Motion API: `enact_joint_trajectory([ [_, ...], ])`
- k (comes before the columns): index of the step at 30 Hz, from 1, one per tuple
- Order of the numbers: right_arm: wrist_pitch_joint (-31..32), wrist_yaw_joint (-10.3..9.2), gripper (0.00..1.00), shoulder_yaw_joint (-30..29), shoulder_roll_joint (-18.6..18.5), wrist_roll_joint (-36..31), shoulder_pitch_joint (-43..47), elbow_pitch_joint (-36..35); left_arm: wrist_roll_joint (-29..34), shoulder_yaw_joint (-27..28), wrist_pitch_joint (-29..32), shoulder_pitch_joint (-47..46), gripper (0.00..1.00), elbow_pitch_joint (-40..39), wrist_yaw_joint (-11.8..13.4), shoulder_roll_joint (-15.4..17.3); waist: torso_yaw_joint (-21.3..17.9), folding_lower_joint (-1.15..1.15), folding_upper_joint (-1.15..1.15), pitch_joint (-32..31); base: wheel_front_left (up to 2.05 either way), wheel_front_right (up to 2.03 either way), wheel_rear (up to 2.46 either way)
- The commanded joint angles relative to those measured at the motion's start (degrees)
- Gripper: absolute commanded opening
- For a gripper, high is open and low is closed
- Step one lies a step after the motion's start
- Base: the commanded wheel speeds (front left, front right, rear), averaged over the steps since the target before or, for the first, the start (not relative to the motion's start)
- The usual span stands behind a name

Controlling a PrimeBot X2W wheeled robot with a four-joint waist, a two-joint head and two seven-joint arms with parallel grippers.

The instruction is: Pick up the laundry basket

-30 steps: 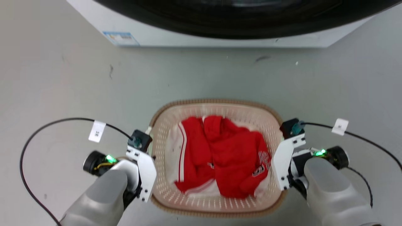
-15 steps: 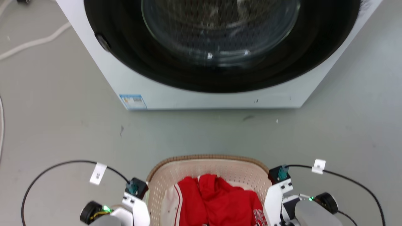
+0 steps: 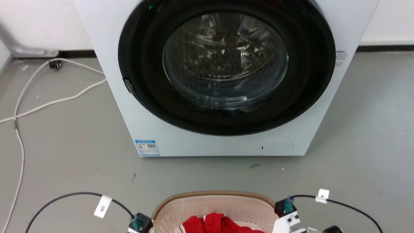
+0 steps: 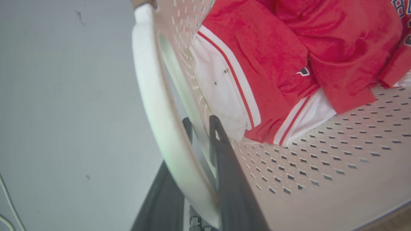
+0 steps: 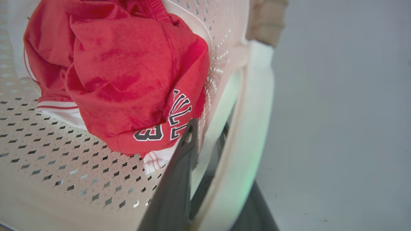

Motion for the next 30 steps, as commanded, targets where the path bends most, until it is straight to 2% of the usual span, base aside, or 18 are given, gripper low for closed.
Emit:
enact_joint_trajectory([
  [1,0.48,0.18,0.00,0.88,-1.07,-0.33,0.50,0.25,0.06,-0.41,0.20,0.22,0.00,0.21,0.19,1.74,-0.07,0.02,0.00,-0.93,0.00,0.00,0.00],
  [10,1.02,0.18,0.00,3.04,-1.93,2.14,-0.16,0.16,-2.01,-1.20,-0.10,1.21,0.00,0.49,0.20,2.27,-0.61,0.02,0.00,-1.52,0.00,0.00,0.00],
  [30,0.07,0.18,0.00,6.18,-1.84,5.09,-1.64,1.37,-4.15,-2.41,0.33,-0.67,0.00,1.41,0.20,0.88,-0.90,0.02,0.00,-1.26,0.00,0.00,0.00],
])
